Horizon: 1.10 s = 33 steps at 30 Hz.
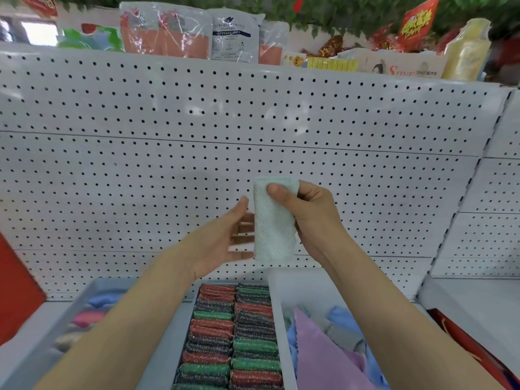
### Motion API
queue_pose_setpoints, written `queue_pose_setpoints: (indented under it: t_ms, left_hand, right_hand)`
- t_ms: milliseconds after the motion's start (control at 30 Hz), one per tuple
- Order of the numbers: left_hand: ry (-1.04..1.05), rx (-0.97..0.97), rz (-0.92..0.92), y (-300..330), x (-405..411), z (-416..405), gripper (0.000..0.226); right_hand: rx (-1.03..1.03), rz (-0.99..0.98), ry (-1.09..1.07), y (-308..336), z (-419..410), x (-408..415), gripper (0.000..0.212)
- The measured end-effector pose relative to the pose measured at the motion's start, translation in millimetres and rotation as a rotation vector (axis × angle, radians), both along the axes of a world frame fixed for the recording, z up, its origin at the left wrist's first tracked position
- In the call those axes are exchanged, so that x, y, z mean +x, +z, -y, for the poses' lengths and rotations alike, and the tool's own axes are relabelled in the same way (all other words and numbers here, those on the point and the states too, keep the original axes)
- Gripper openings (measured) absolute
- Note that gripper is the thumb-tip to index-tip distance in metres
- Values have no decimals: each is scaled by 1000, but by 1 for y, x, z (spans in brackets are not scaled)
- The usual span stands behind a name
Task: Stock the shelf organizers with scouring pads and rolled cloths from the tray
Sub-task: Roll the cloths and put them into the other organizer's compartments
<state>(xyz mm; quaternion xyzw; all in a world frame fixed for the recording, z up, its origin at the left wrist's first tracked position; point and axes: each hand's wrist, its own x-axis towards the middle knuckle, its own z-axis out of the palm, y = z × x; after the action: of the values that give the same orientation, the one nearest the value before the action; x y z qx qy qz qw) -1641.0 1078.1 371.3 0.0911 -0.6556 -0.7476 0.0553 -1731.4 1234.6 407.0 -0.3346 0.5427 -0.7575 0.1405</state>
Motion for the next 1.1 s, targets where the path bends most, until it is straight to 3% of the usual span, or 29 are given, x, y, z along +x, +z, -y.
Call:
queue_pose_setpoints:
  t_ms: [100,200,300,400,533,667,733,833,1100]
  left_hand:
    - [2,-55,-233,1,7,-8,59]
    - [96,-248,-293,2,11,-14,47]
    - [184,-272,-280,-2,11,-12,27]
    - [298,-226,-232,-8,14,-3,17]
    - [369,-253,-160,-14,20,6,18]
    - [507,-302,-134,-15,25,12,35]
    - [520,-282,-167,-12,31,19,43]
    - [383,-314,-224,-4,45,29,46]
    - [278,-681,-216,3,63,51,32]
  right_hand:
    - [-5,46,-17,1,3,2,12]
    - [3,82,-37,-1,8,3,16]
    - [48,100,14,-1,13,4,23]
    - [243,81,120,-5,11,8,36]
    - [450,72,112,-17,14,15,55]
    - [414,27,100,-22,22,24,70]
    - [389,-34,70,-21,28,30,63]
    - [415,-165,-16,-22,36,37,45]
    - [502,-334,-150,-25,46,49,14]
